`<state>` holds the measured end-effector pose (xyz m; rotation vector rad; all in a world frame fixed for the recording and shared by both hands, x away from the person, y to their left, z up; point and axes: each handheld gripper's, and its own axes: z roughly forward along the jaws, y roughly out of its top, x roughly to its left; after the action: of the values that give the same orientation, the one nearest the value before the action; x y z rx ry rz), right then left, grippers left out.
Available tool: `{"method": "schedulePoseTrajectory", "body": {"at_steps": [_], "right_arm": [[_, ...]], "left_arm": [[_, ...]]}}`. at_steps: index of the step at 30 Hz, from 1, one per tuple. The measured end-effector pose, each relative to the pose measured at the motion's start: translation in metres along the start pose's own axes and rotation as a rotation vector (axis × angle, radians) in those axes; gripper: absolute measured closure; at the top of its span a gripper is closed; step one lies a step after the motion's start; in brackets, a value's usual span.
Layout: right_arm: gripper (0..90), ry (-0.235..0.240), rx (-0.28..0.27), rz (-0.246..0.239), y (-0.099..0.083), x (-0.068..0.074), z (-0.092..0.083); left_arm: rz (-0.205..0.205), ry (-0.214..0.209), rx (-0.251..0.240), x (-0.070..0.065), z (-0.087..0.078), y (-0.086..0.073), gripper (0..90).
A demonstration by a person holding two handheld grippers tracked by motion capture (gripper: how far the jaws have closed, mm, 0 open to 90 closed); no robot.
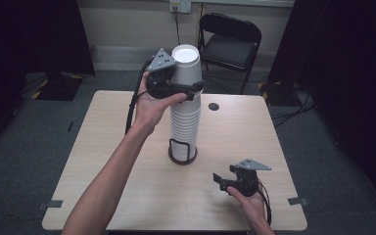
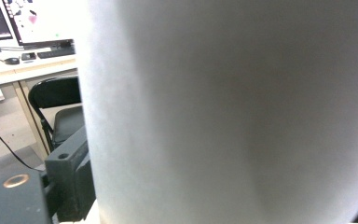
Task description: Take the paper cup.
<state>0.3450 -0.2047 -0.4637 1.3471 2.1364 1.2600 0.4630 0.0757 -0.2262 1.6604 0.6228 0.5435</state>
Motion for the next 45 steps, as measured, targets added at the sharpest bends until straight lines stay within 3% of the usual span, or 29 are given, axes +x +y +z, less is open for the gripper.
{"method": "schedulePoseTrajectory", "body": {"at_steps": [17, 20, 26, 36, 41, 45], "right_arm": [[21.8, 0.002, -0.003, 0.007, 0.000, -0.001, 0.001], [21.8, 0.007, 0.003, 0.002, 0.000, 0.001, 0.001], [21.9, 0.004, 0.002, 0.007, 0.000, 0.000, 0.001], [21.9, 0.006, 0.003, 0.003, 0.000, 0.000, 0.001], [21.9, 0.006, 0.004, 0.006, 0.000, 0.001, 0.002], [21.9, 0.007, 0.002, 0.006, 0.000, 0.001, 0.002]], "left_arm": [[0.016, 0.020, -0.080, -0.003, -0.005, 0.017, 11.3], [0.046, 0.028, -0.105, -0.007, -0.006, 0.024, 11.3], [0.062, 0.039, -0.138, -0.007, -0.012, 0.031, 11.3], [0.048, 0.019, -0.158, -0.007, -0.023, 0.036, 11.7], [0.044, 0.001, -0.180, -0.006, -0.034, 0.045, 11.7], [0.027, -0.012, -0.164, -0.003, -0.044, 0.048, 11.8]]}}
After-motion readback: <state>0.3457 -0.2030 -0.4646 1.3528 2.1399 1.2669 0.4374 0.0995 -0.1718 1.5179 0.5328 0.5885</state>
